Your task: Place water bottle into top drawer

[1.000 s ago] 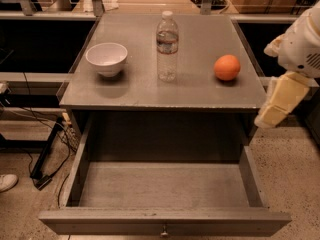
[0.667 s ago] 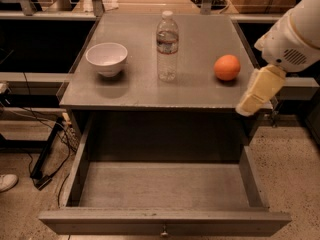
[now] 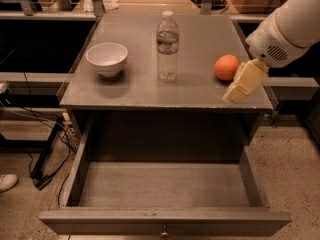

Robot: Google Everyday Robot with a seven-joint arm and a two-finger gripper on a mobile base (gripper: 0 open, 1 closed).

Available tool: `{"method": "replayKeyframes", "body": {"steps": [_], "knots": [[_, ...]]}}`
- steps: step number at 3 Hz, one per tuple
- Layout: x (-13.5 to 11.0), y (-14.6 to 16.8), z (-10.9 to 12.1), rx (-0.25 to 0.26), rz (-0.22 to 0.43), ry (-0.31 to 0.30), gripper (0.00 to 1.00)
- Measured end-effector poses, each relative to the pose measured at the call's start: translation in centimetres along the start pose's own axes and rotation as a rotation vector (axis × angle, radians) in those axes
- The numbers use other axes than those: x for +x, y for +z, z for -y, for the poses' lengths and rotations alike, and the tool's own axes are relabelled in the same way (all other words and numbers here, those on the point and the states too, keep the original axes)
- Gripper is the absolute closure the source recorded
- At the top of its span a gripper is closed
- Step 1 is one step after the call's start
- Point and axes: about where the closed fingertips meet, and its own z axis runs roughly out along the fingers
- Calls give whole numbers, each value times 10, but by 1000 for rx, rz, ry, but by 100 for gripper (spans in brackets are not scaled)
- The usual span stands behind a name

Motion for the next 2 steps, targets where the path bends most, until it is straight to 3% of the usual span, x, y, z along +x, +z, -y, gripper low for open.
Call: {"method": "replayKeyframes", "body": {"steps": [1,2], "knots": [[-17,11,-4,-14,83,44,0],[-53,29,-12,-42,191,78,0]]}}
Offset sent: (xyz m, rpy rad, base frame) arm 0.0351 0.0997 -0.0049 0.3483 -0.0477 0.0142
